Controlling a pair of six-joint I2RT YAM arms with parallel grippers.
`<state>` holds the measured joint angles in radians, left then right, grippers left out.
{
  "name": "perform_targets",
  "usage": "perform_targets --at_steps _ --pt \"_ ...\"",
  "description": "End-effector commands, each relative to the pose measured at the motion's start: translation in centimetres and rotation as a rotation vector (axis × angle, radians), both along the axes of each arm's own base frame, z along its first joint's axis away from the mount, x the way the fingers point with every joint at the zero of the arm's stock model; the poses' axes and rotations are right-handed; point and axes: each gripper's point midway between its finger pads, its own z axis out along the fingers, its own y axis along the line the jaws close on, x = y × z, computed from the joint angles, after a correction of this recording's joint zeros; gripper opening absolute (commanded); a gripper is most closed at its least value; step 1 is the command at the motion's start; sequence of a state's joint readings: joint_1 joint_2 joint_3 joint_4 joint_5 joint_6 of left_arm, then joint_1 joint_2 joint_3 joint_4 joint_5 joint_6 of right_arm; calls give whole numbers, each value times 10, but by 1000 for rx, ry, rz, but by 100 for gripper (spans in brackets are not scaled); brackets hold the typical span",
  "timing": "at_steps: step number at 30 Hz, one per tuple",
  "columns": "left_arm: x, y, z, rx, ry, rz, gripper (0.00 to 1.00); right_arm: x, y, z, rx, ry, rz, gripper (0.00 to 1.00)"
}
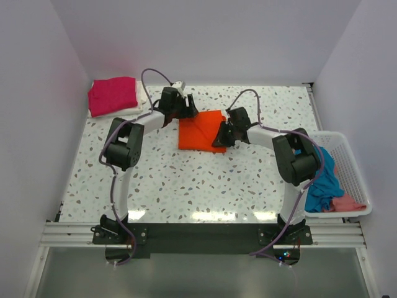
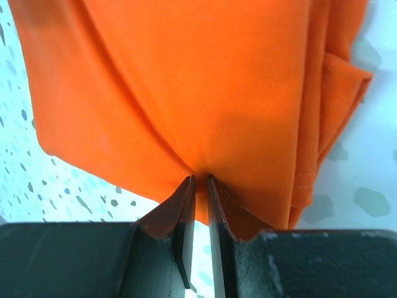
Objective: Fold and stack the t-shirts
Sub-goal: Neatly place the folded tshirt to the corner
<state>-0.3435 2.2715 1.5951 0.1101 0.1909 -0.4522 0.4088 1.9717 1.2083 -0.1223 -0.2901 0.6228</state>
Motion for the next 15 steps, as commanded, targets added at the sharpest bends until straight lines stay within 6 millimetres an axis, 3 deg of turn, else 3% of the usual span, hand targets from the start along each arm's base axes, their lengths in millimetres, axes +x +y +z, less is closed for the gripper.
perform_targets --at_steps 1,5,6,10,15 --pt "12 37 49 57 -79 41 76 -31 -24 -21 -63 111 23 18" --pt "-2 39 57 41 -49 45 80 -27 -24 -11 -34 94 24 19" --pt "-5 39 68 25 -59 51 80 -26 -23 -9 -30 90 24 19" --pt "-25 41 60 24 38 63 83 -18 -17 13 2 40 30 22" --pt "-49 41 51 7 122 44 87 -8 -21 48 -8 -38 7 35"
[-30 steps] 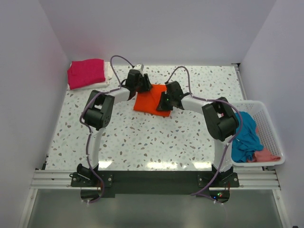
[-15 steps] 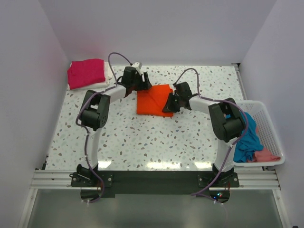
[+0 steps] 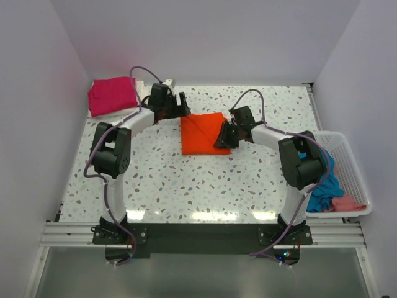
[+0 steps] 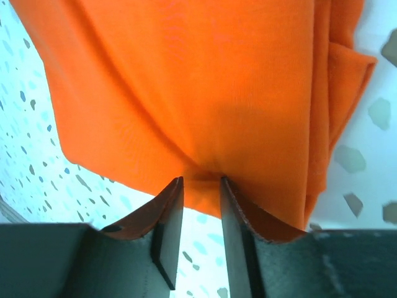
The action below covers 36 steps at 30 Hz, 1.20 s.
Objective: Fold and stack the t-shirts
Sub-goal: Neatly place the folded tshirt to the corner
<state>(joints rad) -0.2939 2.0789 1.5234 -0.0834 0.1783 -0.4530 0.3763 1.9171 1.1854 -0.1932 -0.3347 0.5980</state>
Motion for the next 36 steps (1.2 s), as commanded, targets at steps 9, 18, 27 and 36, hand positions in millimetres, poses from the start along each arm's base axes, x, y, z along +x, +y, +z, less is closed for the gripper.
perform_targets --at_steps 9,18,27,36 --pt "-48 6 -10 12 172 -12 87 25 -31 56 -163 -150 -58 55" --pt "-70 -3 -32 44 221 -58 87 49 -55 42 -297 -177 -96 62" --pt "-81 -11 -50 55 262 -75 86 58 -52 13 -313 -134 -75 63" --pt "-91 -23 -67 58 295 -91 83 61 -47 0 -291 -108 -76 62"
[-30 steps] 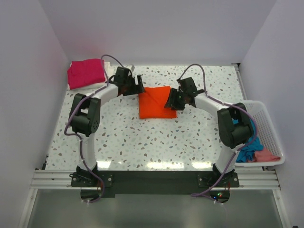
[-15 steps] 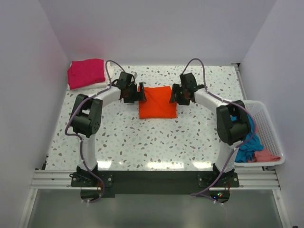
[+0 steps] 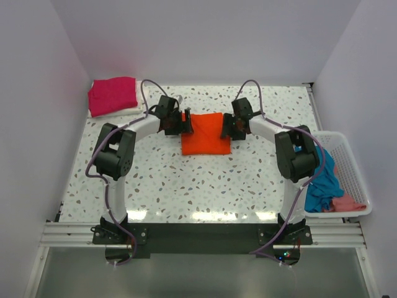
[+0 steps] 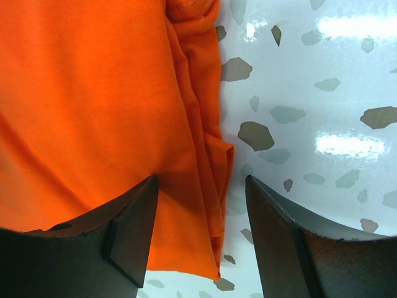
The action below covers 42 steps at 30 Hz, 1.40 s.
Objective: Fold and stack the t-shirts
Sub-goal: Neatly place the folded tshirt to the corner
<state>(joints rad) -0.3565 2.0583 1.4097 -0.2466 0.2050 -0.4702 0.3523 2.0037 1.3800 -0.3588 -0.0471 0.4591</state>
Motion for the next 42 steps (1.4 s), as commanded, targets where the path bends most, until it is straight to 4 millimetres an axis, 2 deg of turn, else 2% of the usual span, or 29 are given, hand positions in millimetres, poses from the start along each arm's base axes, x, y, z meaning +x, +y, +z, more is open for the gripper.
perform_targets --at_steps 1,6,15,17,20,21,22,24,25,26,27,28,30,32,33,35,38,39,41,42 --pt "-16 -10 -14 4 44 -24 82 11 3 5 13 -24 1 62" --pt "-20 -21 -21 5 62 -38 75 14 5 6 37 -23 1 61" --pt "-18 -36 -19 1 55 -57 52 16 10 10 68 -23 8 59" --pt "-18 -38 -19 8 55 -61 44 16 11 10 73 -20 8 59" --pt "-14 -38 -16 25 43 -62 27 17 12 13 75 -26 9 59" --pt "-6 -38 -10 33 23 -62 22 17 12 15 75 -29 10 59" --pt "-5 -33 -12 68 30 -50 12 17 11 17 76 -34 9 61" --pt "6 -30 -1 100 -6 -46 2 17 10 28 75 -56 5 66" --pt "10 -22 -1 141 -10 -23 0 17 9 33 74 -64 2 69" --pt "14 -19 1 166 -24 -22 0 17 8 45 76 -89 -2 75" --pt "25 -17 11 189 -57 -7 0 17 7 51 77 -99 -5 77" --pt "26 -9 8 235 -50 7 0 16 6 56 78 -108 -8 78" --pt "40 -4 22 282 -95 13 0 15 3 73 82 -138 -18 79" --pt "47 13 23 379 -106 30 0 12 3 79 90 -149 -21 79" --pt "58 21 34 420 -144 63 0 8 1 87 95 -162 -25 79" --pt "64 32 38 480 -162 63 0 6 1 94 102 -179 -28 79" --pt "84 55 55 557 -212 102 0 2 -1 102 108 -191 -29 79" --pt "89 68 59 583 -220 130 0 1 -1 106 112 -198 -27 79" --pt "97 78 65 600 -234 140 0 0 1 108 119 -200 -21 78" --pt "105 88 75 607 -253 168 0 1 1 110 124 -205 -22 78"
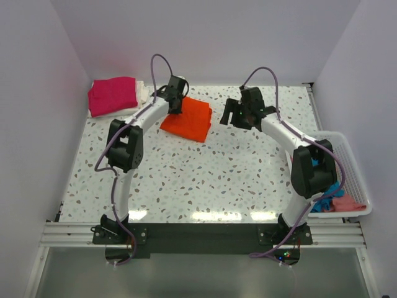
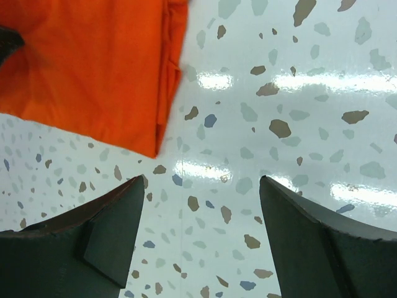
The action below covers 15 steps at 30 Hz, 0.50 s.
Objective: Fold and stack the t-shirts
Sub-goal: Neatly place the folded tshirt to the corner
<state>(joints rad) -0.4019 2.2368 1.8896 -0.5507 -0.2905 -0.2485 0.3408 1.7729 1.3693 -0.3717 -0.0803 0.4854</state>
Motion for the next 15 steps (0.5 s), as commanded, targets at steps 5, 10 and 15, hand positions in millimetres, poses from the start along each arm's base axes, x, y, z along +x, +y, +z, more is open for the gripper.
perform_targets --at_steps 5,10,15 --pt "50 71 65 212 -170 91 0 4 4 11 20 -14 6 78" --pt "71 100 87 312 -219 111 0 12 13 10 37 -10 17 77" --pt "92 127 112 334 -291 128 0 11 26 -1 30 19 18 76"
